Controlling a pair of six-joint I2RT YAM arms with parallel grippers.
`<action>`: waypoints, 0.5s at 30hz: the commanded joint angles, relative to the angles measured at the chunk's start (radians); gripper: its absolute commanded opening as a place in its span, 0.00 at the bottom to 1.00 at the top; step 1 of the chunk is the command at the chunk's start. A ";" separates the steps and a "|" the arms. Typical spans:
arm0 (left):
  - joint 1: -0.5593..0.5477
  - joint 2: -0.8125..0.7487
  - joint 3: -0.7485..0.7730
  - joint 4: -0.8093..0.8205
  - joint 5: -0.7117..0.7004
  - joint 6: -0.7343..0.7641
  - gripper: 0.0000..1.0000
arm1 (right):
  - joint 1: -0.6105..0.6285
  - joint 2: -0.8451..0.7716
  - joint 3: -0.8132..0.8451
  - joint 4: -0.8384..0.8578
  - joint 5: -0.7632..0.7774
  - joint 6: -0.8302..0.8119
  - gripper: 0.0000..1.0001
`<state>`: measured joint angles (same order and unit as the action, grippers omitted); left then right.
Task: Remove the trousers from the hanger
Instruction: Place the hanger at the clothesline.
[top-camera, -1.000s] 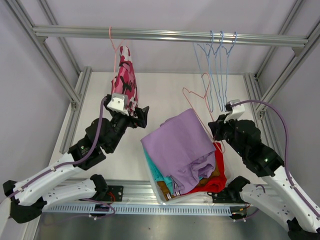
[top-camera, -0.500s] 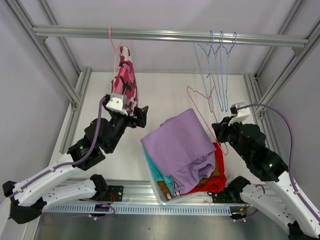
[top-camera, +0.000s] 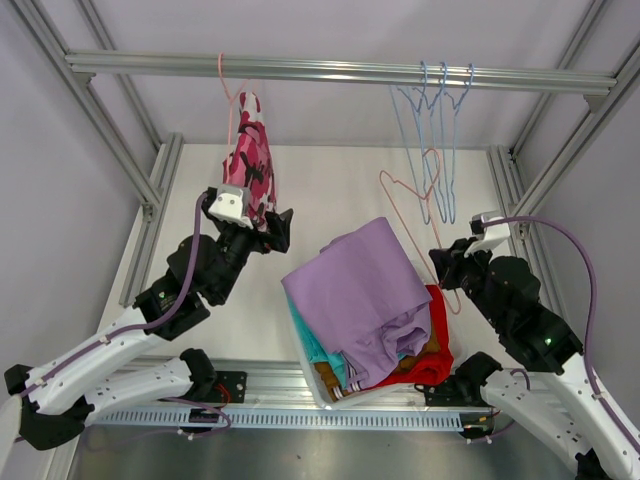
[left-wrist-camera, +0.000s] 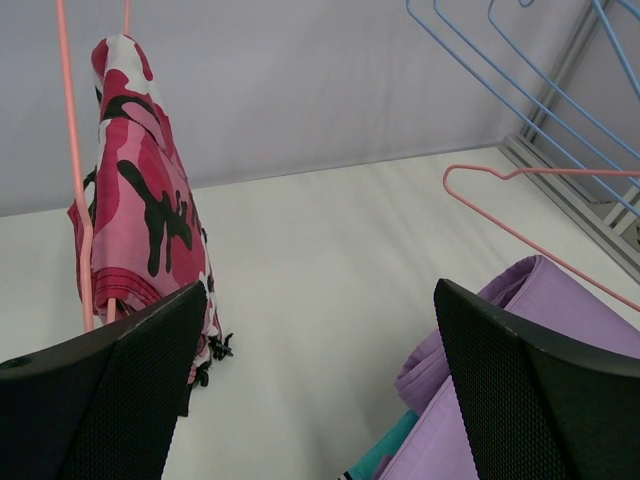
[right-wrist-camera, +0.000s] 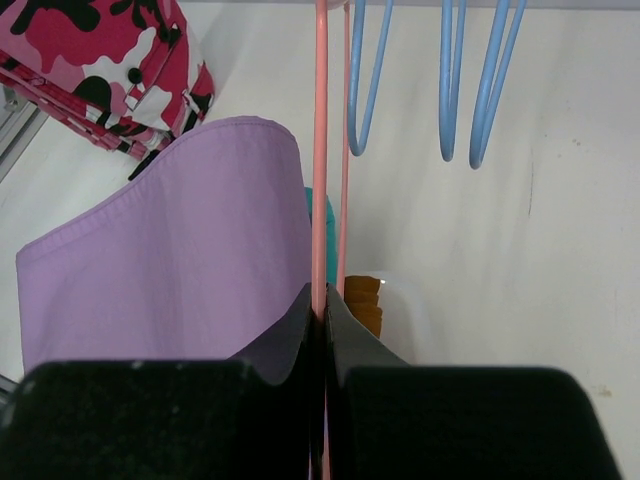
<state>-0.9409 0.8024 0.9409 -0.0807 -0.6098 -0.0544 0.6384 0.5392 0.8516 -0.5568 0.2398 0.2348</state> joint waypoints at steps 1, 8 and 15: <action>0.010 -0.006 0.012 0.018 -0.022 -0.007 0.99 | -0.002 -0.007 0.004 0.035 0.015 0.006 0.00; 0.011 -0.009 0.013 0.012 -0.021 -0.010 0.99 | -0.002 0.011 0.004 0.038 -0.011 0.008 0.00; 0.011 -0.022 0.009 0.018 -0.033 -0.001 0.99 | 0.003 0.018 0.007 0.035 0.000 0.008 0.00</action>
<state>-0.9401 0.7998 0.9413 -0.0811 -0.6254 -0.0540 0.6384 0.5594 0.8509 -0.5568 0.2314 0.2352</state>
